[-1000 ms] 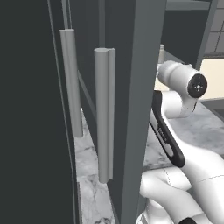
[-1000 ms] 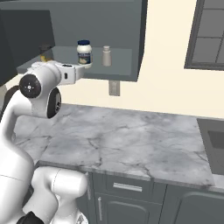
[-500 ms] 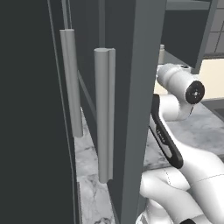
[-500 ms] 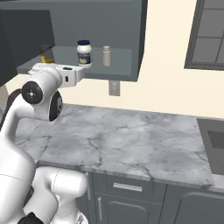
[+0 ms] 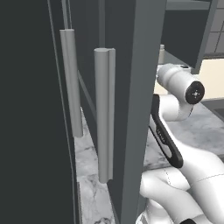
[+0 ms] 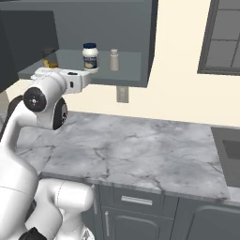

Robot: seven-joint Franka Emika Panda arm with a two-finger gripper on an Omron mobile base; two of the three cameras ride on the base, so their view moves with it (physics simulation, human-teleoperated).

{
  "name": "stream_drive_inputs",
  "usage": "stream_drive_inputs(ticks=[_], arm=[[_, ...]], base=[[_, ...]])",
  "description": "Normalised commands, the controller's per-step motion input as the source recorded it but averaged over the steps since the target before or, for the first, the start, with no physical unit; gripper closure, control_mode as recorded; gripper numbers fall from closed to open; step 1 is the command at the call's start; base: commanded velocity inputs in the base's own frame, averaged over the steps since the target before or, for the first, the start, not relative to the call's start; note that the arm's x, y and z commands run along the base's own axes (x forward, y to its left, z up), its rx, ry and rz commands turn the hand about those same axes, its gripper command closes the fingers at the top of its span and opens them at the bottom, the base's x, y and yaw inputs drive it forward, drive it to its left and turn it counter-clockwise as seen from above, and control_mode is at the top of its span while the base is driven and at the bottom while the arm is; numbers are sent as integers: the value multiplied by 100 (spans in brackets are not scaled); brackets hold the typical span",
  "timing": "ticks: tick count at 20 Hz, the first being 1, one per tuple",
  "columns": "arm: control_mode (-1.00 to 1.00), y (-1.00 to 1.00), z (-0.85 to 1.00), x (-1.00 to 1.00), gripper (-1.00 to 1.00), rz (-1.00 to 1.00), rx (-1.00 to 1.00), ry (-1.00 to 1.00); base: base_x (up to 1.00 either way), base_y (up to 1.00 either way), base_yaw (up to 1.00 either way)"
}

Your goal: Collect the turmeric, mayonnaise, and shaker from the cabinet and place them next to the stove.

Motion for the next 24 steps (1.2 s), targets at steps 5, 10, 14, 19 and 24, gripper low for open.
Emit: stream_drive_inputs(ticks=[5,10,14,19,24], arm=[[-100,-5,4,12,-100,0,0,0],[-100,-4,15,21,-100,0,0,0],[-100,-2,35,15,-100,0,-1,0],[-100,-11,12,26,-100,0,-2,0],[-100,-8,1,6,-100,1,0,0]], base=[[0,0,0],[0,0,0],[0,0,0],[0,0,0],[0,0,0]])
